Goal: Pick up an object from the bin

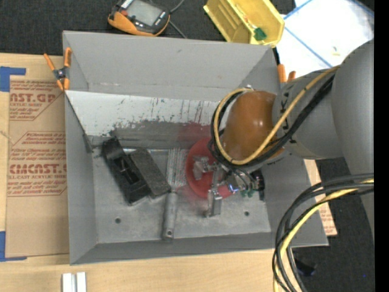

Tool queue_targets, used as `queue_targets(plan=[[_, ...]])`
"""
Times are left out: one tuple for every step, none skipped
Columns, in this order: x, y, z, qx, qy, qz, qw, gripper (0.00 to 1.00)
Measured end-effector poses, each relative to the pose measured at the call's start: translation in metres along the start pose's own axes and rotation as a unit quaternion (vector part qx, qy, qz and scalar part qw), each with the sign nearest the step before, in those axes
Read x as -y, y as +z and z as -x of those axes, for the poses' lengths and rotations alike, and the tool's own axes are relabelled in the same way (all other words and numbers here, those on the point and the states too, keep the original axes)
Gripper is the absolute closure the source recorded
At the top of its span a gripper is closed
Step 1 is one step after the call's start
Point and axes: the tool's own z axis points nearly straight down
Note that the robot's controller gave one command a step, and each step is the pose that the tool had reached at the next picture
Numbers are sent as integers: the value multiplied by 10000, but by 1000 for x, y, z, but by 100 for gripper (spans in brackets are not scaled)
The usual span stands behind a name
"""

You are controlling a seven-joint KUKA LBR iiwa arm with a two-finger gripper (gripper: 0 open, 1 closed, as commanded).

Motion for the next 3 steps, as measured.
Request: queue_targets(plan=[[38,-38,-58,16,1423,4,9898,100],[38,-38,-58,16,1422,3,9898,100],[23,-135,-48,3,1340,10,9910,100]])
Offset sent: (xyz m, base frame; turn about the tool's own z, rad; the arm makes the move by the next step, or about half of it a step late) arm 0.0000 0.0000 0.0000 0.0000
